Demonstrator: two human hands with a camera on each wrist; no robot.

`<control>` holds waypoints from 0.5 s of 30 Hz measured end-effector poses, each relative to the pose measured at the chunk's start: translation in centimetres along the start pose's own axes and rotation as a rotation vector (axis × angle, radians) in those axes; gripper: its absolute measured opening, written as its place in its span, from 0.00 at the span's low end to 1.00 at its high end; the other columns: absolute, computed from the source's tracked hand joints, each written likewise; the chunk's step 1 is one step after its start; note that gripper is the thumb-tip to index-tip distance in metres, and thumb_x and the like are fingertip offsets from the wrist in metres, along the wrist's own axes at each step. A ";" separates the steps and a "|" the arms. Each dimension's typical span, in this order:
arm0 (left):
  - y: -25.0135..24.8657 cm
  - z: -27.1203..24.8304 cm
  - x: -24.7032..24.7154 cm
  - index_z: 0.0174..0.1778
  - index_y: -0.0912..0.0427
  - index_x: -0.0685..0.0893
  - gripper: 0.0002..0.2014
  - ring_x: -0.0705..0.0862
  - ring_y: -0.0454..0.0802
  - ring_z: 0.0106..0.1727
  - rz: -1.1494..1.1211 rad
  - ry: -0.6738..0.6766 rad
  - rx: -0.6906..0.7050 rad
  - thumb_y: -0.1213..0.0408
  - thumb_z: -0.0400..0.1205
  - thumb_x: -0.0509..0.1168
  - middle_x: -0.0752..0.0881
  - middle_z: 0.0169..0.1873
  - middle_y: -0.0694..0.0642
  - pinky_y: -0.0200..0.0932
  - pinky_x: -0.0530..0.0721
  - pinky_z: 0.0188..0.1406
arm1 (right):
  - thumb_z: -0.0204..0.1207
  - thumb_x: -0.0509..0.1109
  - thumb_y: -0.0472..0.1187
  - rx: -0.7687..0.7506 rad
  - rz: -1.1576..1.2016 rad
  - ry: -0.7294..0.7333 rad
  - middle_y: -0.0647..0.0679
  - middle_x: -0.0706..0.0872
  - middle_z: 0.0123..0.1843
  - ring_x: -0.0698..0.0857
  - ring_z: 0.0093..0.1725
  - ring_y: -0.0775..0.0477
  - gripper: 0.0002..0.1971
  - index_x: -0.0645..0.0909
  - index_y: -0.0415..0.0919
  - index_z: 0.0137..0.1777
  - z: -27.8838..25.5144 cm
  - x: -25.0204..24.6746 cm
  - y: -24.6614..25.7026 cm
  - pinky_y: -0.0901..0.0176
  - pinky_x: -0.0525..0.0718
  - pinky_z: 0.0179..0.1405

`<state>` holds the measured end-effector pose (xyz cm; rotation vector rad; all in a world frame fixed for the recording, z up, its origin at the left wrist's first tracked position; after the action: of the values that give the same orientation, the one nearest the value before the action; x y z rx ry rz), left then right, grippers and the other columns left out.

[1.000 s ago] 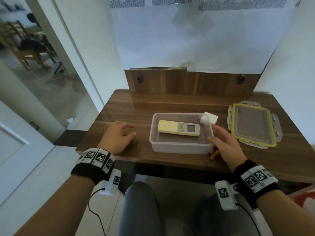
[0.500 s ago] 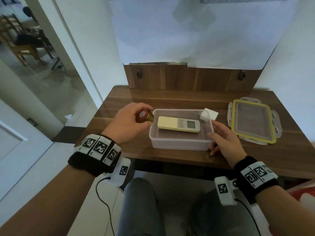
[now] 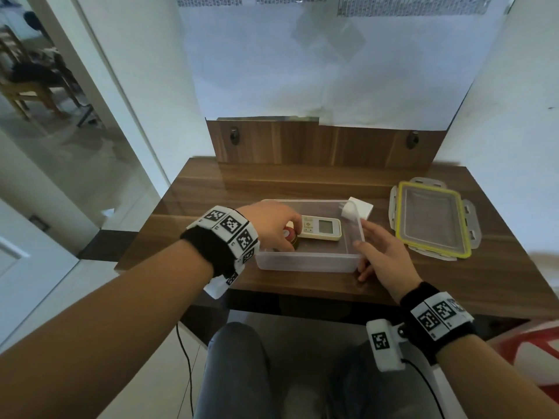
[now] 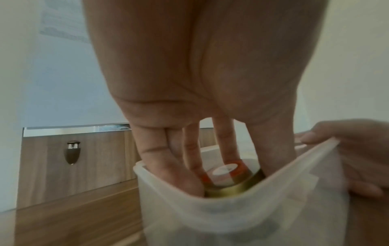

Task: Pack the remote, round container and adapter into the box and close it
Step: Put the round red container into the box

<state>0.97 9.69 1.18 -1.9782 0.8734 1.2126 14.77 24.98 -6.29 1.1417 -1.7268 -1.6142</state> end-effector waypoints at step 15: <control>-0.4 1.4 0.9 0.63 0.44 0.86 0.25 0.82 0.51 0.57 0.217 0.042 -0.007 0.37 0.72 0.73 0.85 0.57 0.49 0.45 0.75 0.44 | 0.78 0.68 0.40 0.002 0.000 0.030 0.54 0.83 0.61 0.83 0.32 0.44 0.27 0.69 0.53 0.77 0.0 0.1 0.0 0.37 0.87 0.37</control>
<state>0.92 10.81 -0.06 -1.9592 1.1308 1.2988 14.66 24.91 -6.28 1.1611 -1.7101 -1.5877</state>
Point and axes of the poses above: each hand's wrist, its own z-axis towards the middle knuckle, its own x-axis out of the palm, y = z × x, the point moved 7 cm from there along z, towards the middle knuckle
